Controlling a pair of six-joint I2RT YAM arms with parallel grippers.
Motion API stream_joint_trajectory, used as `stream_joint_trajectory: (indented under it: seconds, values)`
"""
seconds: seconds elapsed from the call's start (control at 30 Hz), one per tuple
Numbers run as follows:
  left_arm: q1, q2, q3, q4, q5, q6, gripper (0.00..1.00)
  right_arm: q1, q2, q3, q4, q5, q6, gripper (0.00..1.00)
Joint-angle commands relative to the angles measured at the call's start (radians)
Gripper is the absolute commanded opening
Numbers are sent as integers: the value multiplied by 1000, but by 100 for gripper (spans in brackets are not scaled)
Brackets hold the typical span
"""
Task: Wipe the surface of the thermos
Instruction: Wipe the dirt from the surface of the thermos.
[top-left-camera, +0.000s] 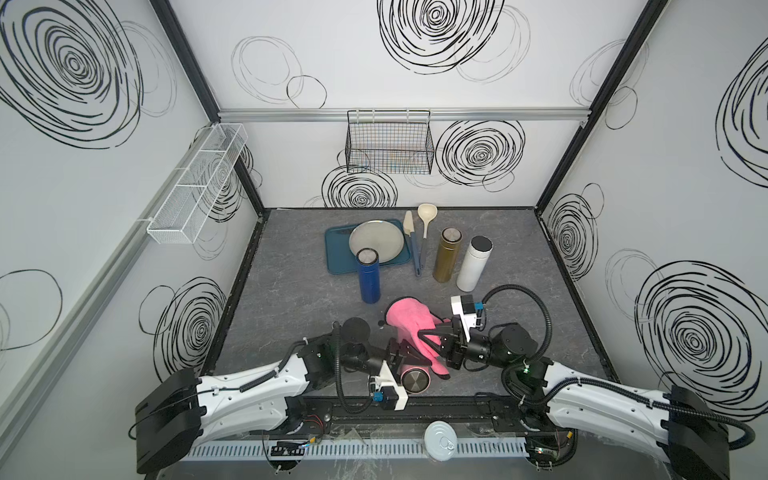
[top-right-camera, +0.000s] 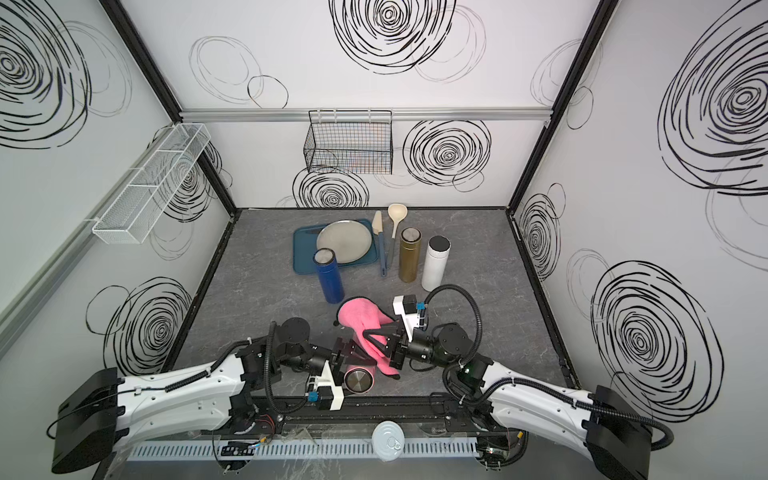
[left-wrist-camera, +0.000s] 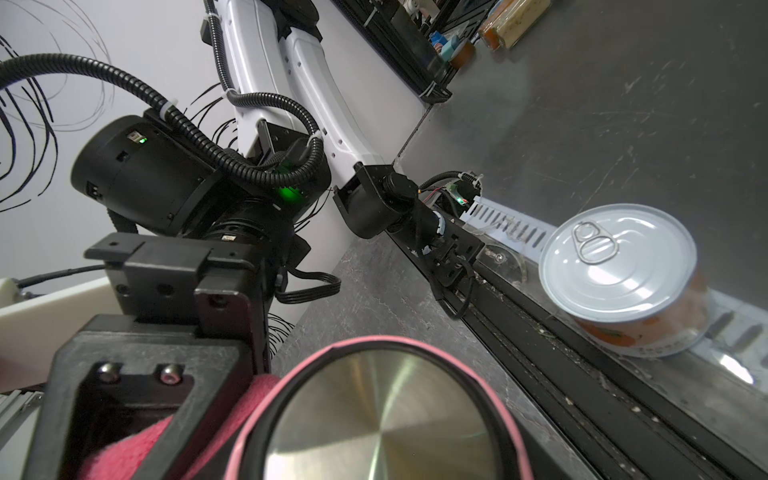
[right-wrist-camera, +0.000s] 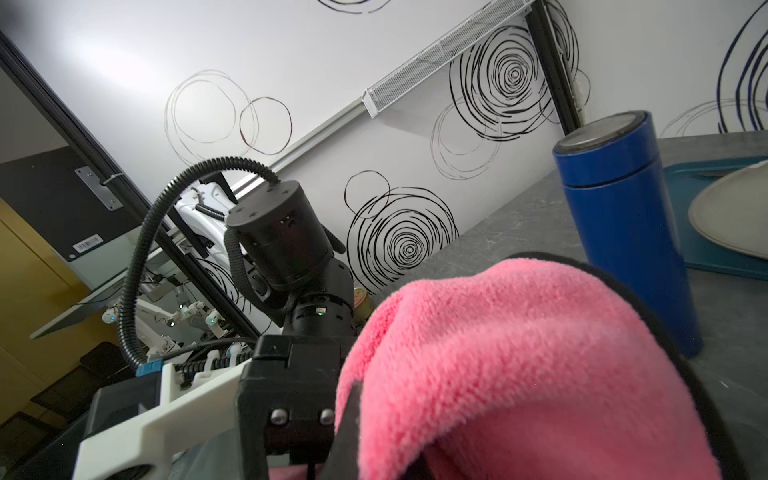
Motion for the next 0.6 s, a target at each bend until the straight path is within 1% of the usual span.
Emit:
stream_joint_trajectory:
  seconds: [0.0,0.1,0.2,0.27,0.4,0.47,0.57]
  values:
    - [7,-28,40,59,40,44,0,-33,81,-56,81,-1,18,0]
    - [8,-34,39,51,48,48,0,-78,121,-82,98,-13,35,0]
    - [8,-40,39,47,61,56,0,-88,97,-52,43,-33,21,0]
    - [8,-40,39,47,64,57,0,-69,63,-7,-7,-52,-3,0]
    - [8,-37,43,41,66,57,0,24,16,81,-79,-46,-81,0]
    - [7,-38,46,38,65,56,0,44,34,91,-62,-46,-91,0]
    - [7,-41,46,35,64,59,0,32,111,80,-44,-16,-84,0]
